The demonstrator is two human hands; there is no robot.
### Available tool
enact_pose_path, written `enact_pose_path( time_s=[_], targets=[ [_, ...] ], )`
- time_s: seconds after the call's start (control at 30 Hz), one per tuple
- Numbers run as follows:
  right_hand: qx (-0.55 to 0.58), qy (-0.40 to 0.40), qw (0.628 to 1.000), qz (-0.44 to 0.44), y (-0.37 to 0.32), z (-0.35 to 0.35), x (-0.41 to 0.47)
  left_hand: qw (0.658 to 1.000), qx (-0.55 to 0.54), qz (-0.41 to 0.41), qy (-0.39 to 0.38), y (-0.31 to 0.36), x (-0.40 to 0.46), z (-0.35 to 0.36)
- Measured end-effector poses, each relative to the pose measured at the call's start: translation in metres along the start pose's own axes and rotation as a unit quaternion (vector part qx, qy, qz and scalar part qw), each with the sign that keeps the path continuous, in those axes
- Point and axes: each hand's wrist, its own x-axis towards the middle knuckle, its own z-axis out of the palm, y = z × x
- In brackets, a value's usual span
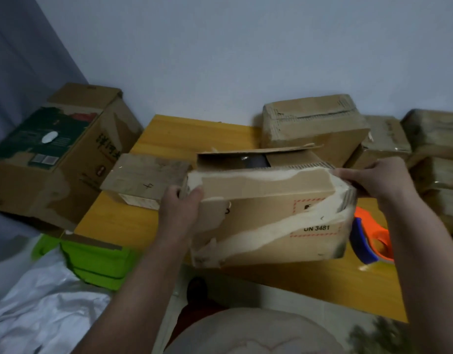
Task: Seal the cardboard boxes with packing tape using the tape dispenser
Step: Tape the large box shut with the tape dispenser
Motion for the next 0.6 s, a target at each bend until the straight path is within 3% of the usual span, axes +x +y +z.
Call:
enact_pose_path(
  time_s=[0.13,0.3,0.43,0.53,0.6],
  targets=[
    [-0.023,0.068,0.996,0.044,0.036,-0.013,0.010,0.997,-0.025,-0.020,-0.072,-0.018,0.000,0.041],
    [0.127,0.065,0.986,0.087,0.081,-0.001,0.017,0.994,-0.022,-0.011,-0.106,-0.034,0.027,0.081],
    [0.165,0.068,0.978,0.107,0.112,0.025,0.018,0.991,-0.002,-0.039,-0.125,-0.052,0.045,0.101],
    [0.122,0.062,0.985,0.106,0.116,0.025,0.030,0.994,0.001,-0.024,-0.107,-0.054,0.058,0.109],
    [0.006,0.060,0.993,0.097,0.106,0.021,0.037,0.994,0.026,-0.001,-0.102,-0.051,0.069,0.108]
  ],
)
